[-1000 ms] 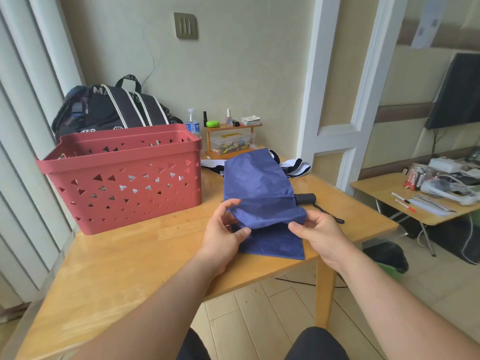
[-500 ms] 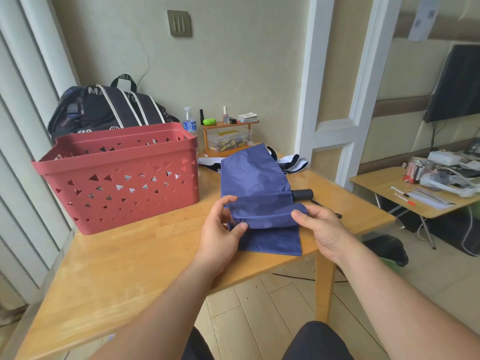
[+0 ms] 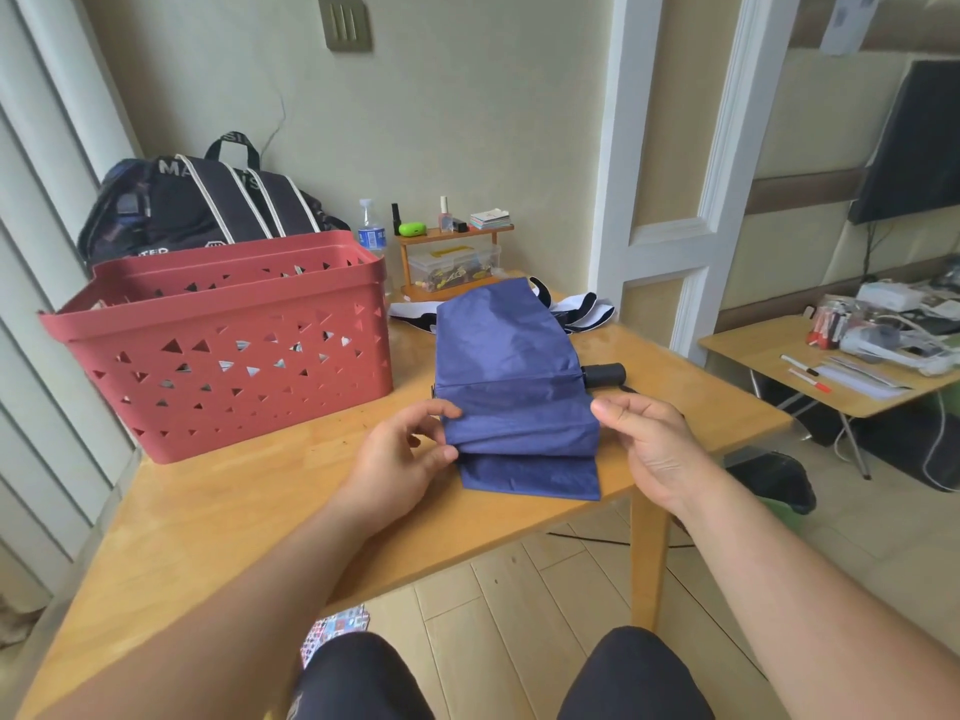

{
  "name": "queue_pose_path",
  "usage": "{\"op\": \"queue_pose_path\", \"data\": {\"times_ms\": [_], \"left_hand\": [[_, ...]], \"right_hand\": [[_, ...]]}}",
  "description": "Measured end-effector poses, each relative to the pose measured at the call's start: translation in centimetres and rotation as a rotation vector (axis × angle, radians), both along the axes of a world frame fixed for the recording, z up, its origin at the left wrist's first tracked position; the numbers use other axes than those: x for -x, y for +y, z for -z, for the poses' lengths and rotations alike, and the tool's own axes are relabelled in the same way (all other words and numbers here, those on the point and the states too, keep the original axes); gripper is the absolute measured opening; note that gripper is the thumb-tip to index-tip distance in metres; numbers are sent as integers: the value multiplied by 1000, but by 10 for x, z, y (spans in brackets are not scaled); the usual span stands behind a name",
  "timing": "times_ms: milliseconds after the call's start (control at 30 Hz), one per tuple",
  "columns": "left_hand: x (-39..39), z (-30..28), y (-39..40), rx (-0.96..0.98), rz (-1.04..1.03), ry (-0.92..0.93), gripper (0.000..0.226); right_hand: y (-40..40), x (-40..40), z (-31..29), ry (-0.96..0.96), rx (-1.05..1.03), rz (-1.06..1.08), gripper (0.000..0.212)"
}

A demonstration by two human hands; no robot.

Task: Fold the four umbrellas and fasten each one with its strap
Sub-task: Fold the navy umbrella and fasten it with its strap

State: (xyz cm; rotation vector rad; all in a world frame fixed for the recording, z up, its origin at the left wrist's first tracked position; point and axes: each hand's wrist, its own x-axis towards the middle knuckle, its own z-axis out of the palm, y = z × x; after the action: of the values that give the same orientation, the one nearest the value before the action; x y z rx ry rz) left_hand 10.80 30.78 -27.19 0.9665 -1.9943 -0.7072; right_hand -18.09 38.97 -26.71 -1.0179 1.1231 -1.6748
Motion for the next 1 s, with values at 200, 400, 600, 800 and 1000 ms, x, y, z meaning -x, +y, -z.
{"op": "queue_pose_path", "data": {"times_ms": [200, 400, 600, 800, 1000], "left_hand": [[7, 7, 4, 89, 28, -44, 72], [8, 8, 8, 223, 20, -126, 61], [5, 10, 13, 285, 61, -219, 59], [5, 7, 13, 264, 68, -167, 50], [5, 9, 13, 275, 53, -134, 55]], "right_hand": [[2, -6, 0, 72, 9, 31, 23], [2, -7, 2, 155, -53, 134, 22], [11, -11, -7, 457, -72, 63, 13], [27, -19, -10, 1464, -4, 25, 36], [24, -23, -3, 1312, 45, 117, 23]]}}
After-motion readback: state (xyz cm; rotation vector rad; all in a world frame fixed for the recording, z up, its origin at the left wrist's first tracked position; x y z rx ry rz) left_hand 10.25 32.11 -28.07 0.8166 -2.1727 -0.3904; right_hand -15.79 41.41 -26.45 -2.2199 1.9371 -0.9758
